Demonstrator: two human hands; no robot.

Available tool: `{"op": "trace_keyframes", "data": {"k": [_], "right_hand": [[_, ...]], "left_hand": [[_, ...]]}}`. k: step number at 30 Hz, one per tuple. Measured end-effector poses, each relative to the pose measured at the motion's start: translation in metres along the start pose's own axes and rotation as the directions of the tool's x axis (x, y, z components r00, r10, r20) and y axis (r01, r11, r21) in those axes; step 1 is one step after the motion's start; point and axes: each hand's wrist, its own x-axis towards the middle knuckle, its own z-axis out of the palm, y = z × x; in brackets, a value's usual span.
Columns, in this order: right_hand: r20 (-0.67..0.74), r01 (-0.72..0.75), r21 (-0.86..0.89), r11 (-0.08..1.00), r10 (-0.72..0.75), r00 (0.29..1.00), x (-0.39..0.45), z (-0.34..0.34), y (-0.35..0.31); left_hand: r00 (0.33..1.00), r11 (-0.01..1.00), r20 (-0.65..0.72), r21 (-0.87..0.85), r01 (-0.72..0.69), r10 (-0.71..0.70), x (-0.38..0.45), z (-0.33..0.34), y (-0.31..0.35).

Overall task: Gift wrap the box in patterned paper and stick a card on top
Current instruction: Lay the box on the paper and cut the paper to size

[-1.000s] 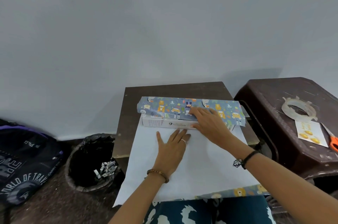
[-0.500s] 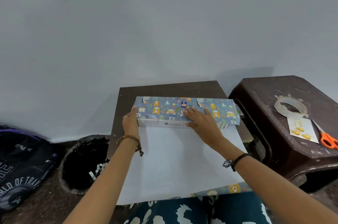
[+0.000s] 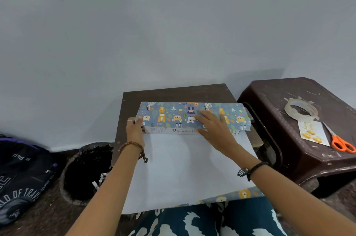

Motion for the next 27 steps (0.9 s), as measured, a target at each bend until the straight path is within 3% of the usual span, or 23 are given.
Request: {"op": "trace_keyframes", "data": {"k": [12,15,19,27], "right_hand": [[-0.065,0.012,-0.095,0.995,-0.018,0.998,0.009,0.008,-0.001],[-0.077,0.006,-0.122,0.993,-0.016,0.997,0.014,0.008,-0.001],[-0.044,0.010,-0.119,0.993,-0.015,0.999,0.019,0.010,0.005],[-0.056,0.036,-0.126,0.991,-0.043,0.997,0.027,0.003,0.003]], "left_hand": [[0.997,0.999,0.069,-0.013,0.045,-0.044,-0.010,-0.002,-0.004],[0.984,0.989,0.166,0.113,-0.091,0.072,-0.018,-0.006,-0.014],[0.919,0.891,0.321,0.312,-0.330,0.228,-0.010,-0.016,-0.033],[0.910,0.809,0.338,0.449,-0.379,0.239,-0.025,-0.011,-0.033]]}}
